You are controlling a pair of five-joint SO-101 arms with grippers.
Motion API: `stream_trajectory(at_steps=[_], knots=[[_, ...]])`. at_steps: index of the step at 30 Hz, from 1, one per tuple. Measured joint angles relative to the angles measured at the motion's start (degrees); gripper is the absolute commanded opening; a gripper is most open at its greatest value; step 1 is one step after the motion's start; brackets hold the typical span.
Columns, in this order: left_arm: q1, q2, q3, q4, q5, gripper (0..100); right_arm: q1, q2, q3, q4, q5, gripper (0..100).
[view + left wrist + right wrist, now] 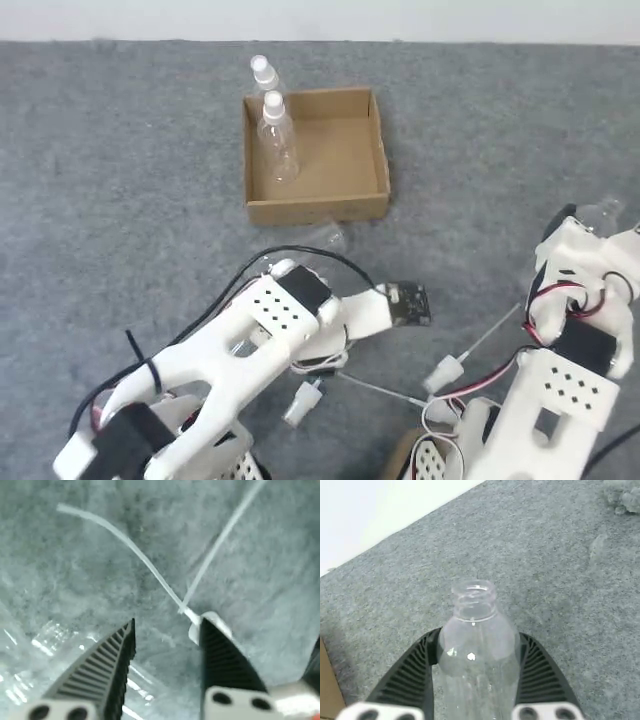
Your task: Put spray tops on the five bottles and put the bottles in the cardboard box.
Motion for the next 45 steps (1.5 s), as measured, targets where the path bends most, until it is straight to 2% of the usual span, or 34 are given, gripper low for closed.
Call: stream_trajectory(at_steps=[3, 6, 14, 21, 32, 37, 42, 45], knots=[[1.2, 0.2, -0.1, 0.0, 4.2, 22, 0.0, 0.0, 0.0, 0.0, 0.0, 3.7], [4.1, 0.8, -0.1, -0.5, 4.9, 22, 0.0, 0.0, 0.0, 0.0, 0.0, 3.8], [10.4, 1.0, 1.8, -13.7, 10.1, 22, 0.0, 0.0, 0.0, 0.0, 0.0, 3.8], [10.8, 1.0, 6.4, -21.0, 10.9, 22, 0.0, 0.0, 0.0, 0.0, 0.0, 3.8], [16.7, 1.0, 9.0, -22.2, 10.9, 21, 0.0, 0.0, 0.0, 0.0, 0.0, 3.8], [16.7, 1.6, 9.0, -23.2, 10.9, 15, 0.0, 0.0, 0.0, 0.0, 0.0, 3.8], [16.7, 10.4, 4.7, -21.1, 11.2, 14, 0.0, 0.0, 0.0, 0.0, 0.0, 3.8], [16.9, 17.1, -1.8, -17.1, 10.9, 8, 0.0, 0.0, 0.0, 0.0, 0.0, 3.8]])
